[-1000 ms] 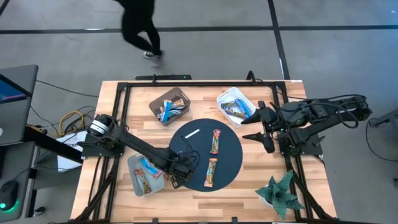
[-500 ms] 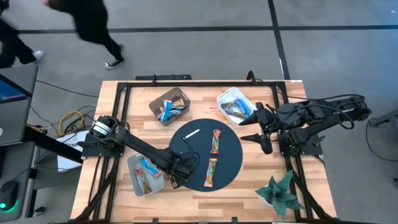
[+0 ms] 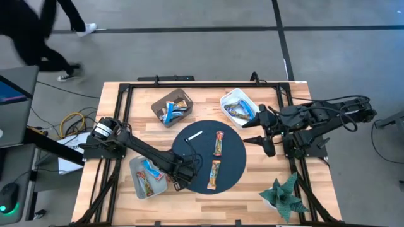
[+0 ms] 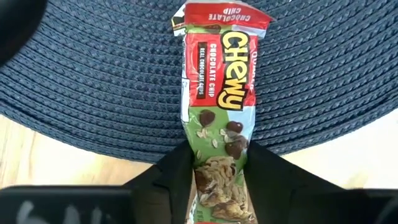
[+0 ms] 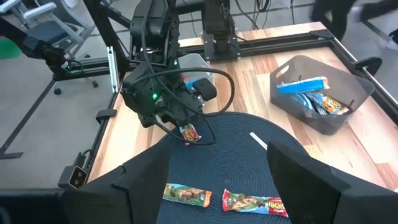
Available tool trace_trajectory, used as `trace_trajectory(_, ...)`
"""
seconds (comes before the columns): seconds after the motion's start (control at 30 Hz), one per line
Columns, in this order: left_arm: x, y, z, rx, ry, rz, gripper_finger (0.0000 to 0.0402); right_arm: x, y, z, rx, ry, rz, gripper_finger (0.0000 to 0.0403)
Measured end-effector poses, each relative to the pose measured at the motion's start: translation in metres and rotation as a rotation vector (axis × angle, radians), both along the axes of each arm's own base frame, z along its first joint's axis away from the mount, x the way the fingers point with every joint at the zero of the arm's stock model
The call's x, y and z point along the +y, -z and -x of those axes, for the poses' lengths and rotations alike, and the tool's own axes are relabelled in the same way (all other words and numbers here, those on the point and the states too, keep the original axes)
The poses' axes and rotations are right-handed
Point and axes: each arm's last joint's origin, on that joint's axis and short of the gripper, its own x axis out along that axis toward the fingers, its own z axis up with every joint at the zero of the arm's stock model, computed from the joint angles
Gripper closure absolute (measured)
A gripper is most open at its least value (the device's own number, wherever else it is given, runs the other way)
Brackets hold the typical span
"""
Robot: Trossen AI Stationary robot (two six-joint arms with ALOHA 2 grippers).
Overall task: Pick and place Granola Bars by type
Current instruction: Put the red granola bar into the gray bin
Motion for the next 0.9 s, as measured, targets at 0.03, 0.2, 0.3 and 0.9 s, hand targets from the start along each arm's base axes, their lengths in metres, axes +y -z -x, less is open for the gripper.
trace_trajectory(0.03,0.0,0.0,0.0,0.001,0.0,0.002,0.0283,0.0,0.0,0.0,0.0,0.002,-0.004,0.0143)
trace_trajectory(0.2,-0.001,-0.001,0.0,0.017,-0.001,0.045,0.0314,0.0,0.0,0.0,0.001,0.004,-0.006,0.0143)
trace_trajectory(0.3,-0.003,-0.006,-0.003,0.01,-0.001,0.06,0.0328,0.0,0.0,0.0,0.001,0.004,-0.007,0.0143)
trace_trajectory(0.9,0.003,-0.107,-0.007,0.107,-0.266,-0.145,0.034,0.0,0.0,0.0,0.001,0.006,-0.011,0.0143)
